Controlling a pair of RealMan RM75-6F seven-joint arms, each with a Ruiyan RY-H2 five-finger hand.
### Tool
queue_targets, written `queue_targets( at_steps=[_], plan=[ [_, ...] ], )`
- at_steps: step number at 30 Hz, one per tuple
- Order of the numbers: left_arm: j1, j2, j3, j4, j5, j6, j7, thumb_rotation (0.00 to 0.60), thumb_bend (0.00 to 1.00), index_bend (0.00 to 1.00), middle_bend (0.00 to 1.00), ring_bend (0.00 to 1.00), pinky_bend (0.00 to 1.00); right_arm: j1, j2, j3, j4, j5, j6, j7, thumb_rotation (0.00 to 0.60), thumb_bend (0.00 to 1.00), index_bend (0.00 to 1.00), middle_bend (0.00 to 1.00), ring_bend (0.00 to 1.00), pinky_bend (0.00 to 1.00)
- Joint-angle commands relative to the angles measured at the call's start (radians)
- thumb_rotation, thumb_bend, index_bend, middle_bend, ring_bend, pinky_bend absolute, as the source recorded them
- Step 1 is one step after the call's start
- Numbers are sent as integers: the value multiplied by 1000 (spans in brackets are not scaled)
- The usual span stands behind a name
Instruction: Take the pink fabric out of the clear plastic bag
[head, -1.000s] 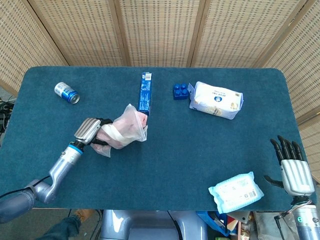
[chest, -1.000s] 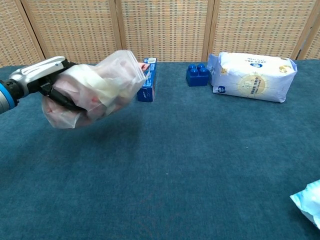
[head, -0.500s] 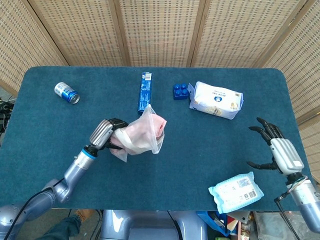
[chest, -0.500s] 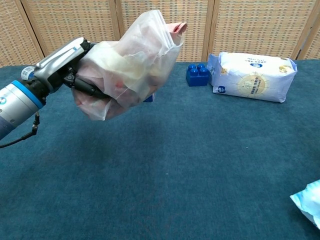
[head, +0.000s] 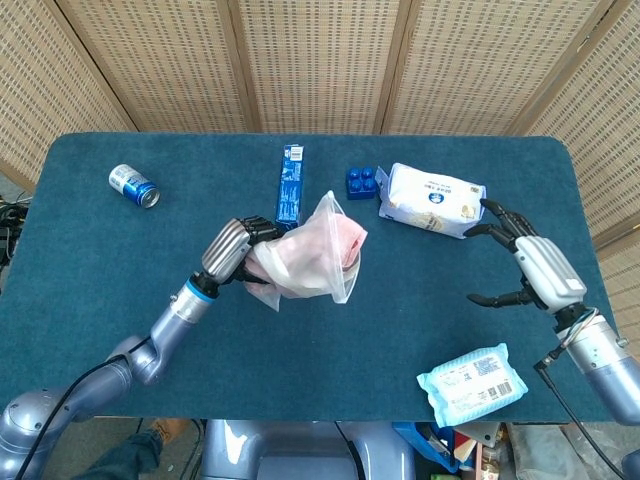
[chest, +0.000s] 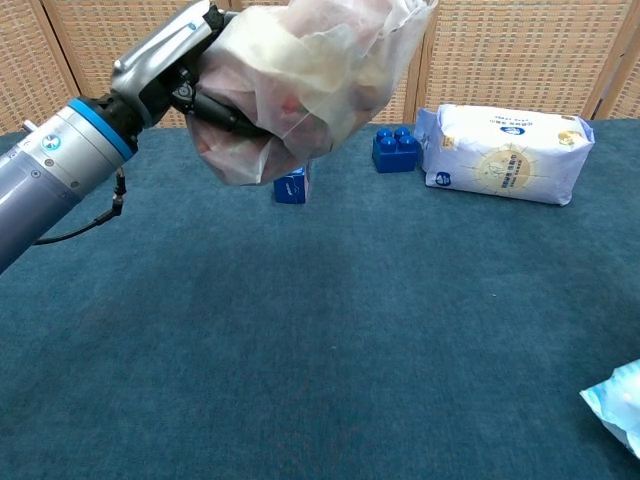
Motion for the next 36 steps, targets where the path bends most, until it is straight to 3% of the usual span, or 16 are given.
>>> queue_targets(
  at_steps=[1,9,21,36],
  plan=[
    [-20,26,-3,-43,-5,-19,38,600,363,596,618,520,488,19,12,12,-15,20,-21,0,600,0,284,22,0,0],
    [-47,28,-10,-77,-17,-39,90,600,363,601,618,520,488,55,38,39,-49,71,-59,10,600,0,333,28,0,0],
    [-87,-13,-21,-94,-42,-73,165,600,364,602,618,520,488,192,49,112,-90,239,-261,120,600,0,340,28,0,0],
    [-108,-45,-29,-80,-64,-76,159,600,364,602,618,520,488,292,-14,102,-120,398,-292,-27,600,0,341,27,0,0]
  ],
)
